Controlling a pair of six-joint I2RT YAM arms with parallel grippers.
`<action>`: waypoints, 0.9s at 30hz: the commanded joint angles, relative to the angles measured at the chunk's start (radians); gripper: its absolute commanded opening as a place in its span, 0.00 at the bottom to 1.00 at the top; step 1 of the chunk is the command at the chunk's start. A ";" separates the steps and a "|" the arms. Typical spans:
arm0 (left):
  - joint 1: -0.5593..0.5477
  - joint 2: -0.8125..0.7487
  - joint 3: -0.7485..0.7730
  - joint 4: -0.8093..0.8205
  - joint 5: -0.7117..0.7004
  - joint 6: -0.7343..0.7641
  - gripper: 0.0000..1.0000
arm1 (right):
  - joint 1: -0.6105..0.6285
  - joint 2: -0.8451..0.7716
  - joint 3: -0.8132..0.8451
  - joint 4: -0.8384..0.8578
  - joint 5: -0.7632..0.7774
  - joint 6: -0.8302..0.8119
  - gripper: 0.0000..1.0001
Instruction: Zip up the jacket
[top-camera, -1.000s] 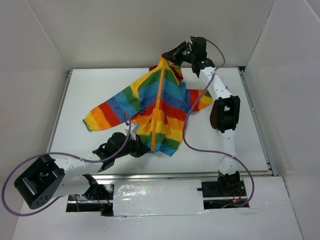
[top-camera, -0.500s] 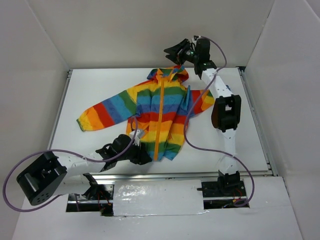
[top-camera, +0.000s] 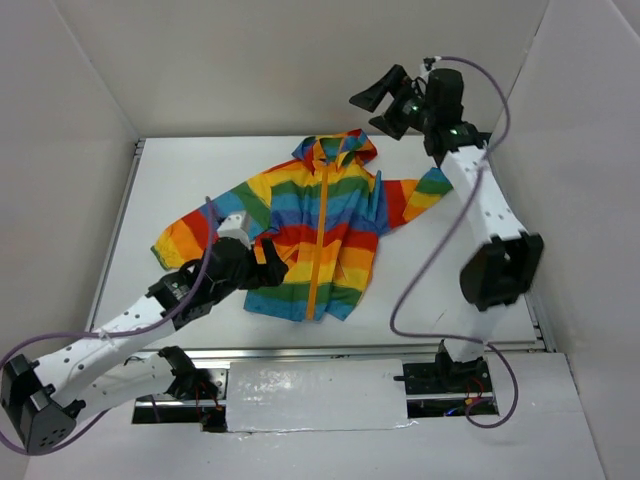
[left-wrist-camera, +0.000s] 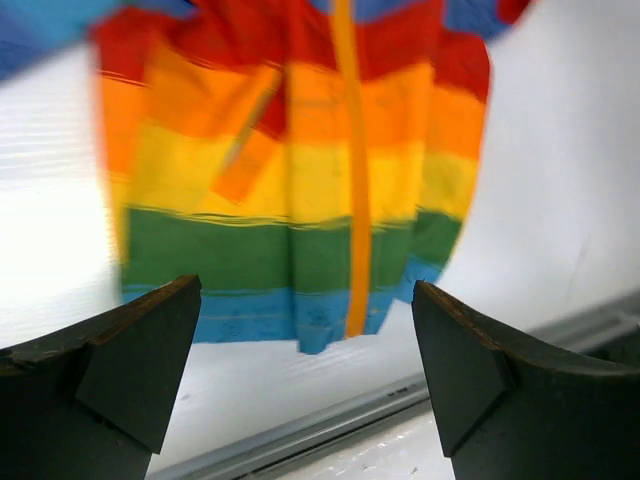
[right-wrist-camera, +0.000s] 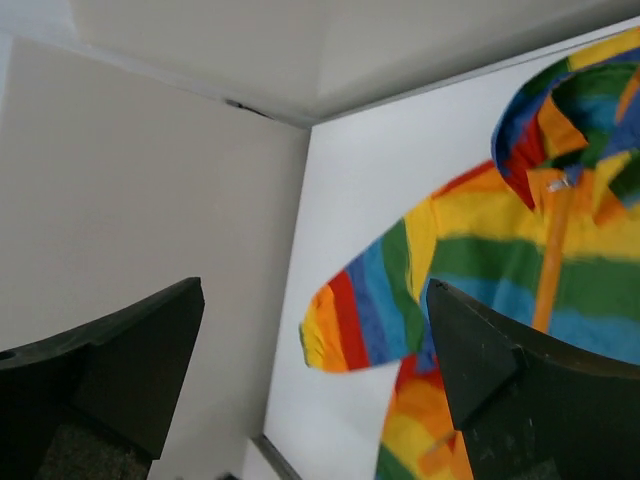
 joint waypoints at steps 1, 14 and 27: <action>0.028 -0.040 0.167 -0.274 -0.274 -0.065 0.99 | 0.047 -0.374 -0.225 -0.123 0.194 -0.245 1.00; 0.243 -0.104 0.646 -0.699 -0.706 0.027 0.99 | 0.102 -1.202 -0.758 -0.406 0.526 -0.393 1.00; 0.243 -0.383 0.500 -0.779 -0.705 0.087 0.99 | 0.157 -1.498 -0.684 -0.779 0.769 -0.428 1.00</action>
